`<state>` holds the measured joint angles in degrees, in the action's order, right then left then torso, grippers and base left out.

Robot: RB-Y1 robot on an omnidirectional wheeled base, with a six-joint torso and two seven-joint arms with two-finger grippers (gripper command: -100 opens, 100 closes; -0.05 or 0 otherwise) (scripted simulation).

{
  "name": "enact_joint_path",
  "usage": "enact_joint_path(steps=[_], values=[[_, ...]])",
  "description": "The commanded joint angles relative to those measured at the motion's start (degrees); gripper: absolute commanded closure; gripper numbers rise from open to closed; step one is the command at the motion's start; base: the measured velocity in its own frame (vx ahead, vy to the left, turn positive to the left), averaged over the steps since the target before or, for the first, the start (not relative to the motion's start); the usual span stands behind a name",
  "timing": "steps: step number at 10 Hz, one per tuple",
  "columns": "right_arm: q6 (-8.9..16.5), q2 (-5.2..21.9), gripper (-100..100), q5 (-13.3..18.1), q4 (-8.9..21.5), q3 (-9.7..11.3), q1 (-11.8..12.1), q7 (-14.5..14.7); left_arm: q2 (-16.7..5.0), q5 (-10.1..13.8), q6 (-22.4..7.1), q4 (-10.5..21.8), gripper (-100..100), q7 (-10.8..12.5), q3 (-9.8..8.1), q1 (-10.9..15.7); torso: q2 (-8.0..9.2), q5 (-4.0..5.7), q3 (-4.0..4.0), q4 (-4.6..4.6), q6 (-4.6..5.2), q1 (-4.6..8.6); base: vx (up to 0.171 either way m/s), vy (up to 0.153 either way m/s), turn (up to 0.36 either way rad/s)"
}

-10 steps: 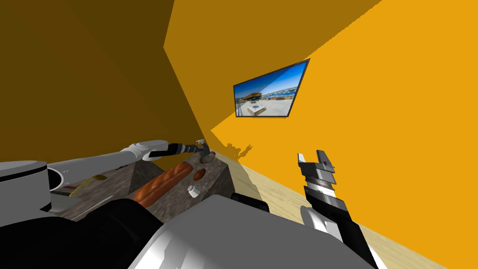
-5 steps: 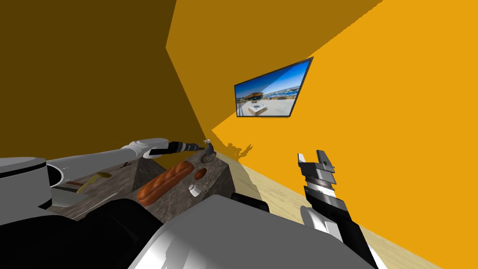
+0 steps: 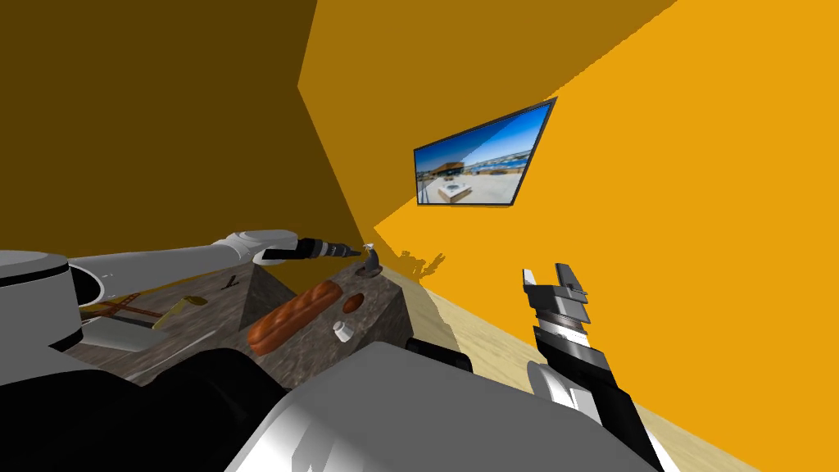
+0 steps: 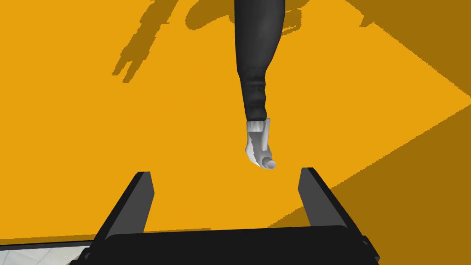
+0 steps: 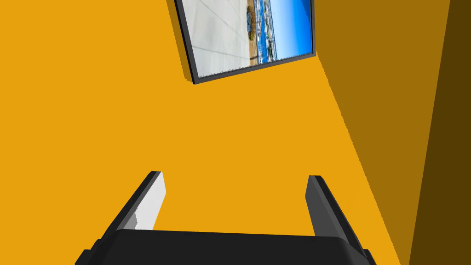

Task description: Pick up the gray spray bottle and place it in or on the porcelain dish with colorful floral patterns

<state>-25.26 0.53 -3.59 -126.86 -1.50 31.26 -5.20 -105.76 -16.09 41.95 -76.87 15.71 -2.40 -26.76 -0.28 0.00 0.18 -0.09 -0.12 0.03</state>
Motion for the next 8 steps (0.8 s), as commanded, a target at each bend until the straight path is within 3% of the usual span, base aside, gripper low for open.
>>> enact_joint_path(steps=[1,3,4,8], values=[[0.0,0.0,0,0.0,0.0,0.0,0.0,0.0,0.2,-1.1,0.3,0.3,-100,0.8,2.54,2.9,0.0,0.0,0.0,0.0,0.0,0.0,-0.002,-0.003,0.019],[0.0,0.0,0,0.0,0.0,0.0,0.0,0.0,0.2,-0.9,0.3,0.3,-100,0.7,2.47,3.2,0.05,-0.04,-0.03,0.01,0.0,-0.09,-0.004,0.001,0.003],[0.0,0.0,0,0.0,0.0,0.0,0.0,0.0,0.2,-1.0,0.3,0.3,0,0.8,2.6,3.3,0.05,-0.04,-0.03,0.01,0.0,-0.09,0.0,0.0,0.0],[0.0,0.0,0,0.0,0.0,0.0,0.0,0.0,0.2,-1.0,0.3,0.3,0,0.8,2.58,3.3,0.04,-0.04,-0.02,0.0,0.0,-0.09,0.0,0.0,0.0]])
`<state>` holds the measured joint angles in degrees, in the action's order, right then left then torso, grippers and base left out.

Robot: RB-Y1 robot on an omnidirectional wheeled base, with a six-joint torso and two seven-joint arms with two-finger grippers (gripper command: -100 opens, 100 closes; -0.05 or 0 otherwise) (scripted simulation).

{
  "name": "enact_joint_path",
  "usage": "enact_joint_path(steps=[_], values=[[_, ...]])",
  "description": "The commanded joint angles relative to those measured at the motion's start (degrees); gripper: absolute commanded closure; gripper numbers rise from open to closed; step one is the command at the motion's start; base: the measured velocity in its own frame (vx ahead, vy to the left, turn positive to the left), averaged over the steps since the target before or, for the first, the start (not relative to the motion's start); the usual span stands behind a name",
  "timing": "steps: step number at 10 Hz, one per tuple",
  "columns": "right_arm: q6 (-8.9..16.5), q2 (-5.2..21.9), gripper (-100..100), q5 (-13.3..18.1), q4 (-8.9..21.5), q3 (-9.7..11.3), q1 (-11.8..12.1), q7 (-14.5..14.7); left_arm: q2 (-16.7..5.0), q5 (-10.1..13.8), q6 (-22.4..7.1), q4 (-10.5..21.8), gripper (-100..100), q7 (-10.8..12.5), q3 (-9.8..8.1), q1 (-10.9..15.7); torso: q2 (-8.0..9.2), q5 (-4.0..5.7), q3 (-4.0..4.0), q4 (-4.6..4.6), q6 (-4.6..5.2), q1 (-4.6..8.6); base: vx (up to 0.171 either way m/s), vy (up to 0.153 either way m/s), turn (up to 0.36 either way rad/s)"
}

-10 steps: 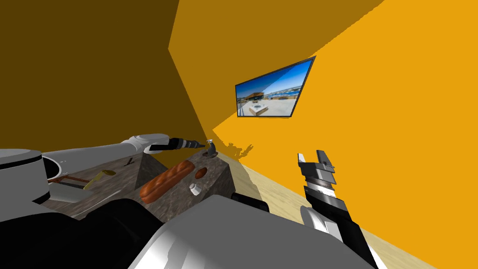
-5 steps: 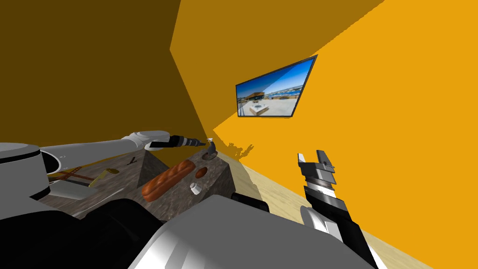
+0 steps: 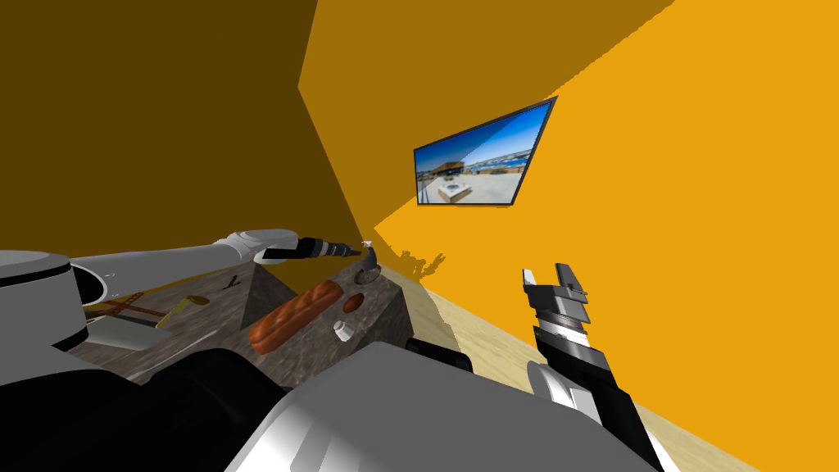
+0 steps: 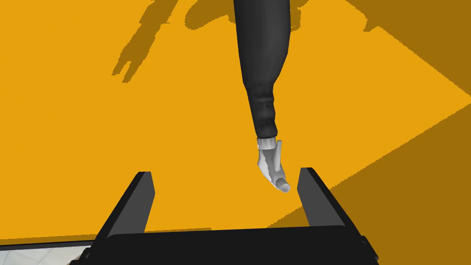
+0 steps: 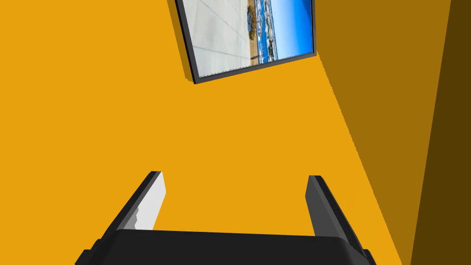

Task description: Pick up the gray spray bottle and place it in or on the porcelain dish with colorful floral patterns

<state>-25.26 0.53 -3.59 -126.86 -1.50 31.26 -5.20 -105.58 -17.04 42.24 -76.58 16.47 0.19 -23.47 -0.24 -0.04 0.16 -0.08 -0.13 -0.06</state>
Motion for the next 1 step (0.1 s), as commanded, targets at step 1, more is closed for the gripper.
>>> enact_joint_path(steps=[1], values=[[0.0,0.0,0,0.0,0.0,0.0,0.0,0.0,0.0,0.0,0.0,0.0,0,0.0,0.0,0.0,0.0,0.0,0.0,0.0,0.0,0.0,0.0,0.0,0.0]])
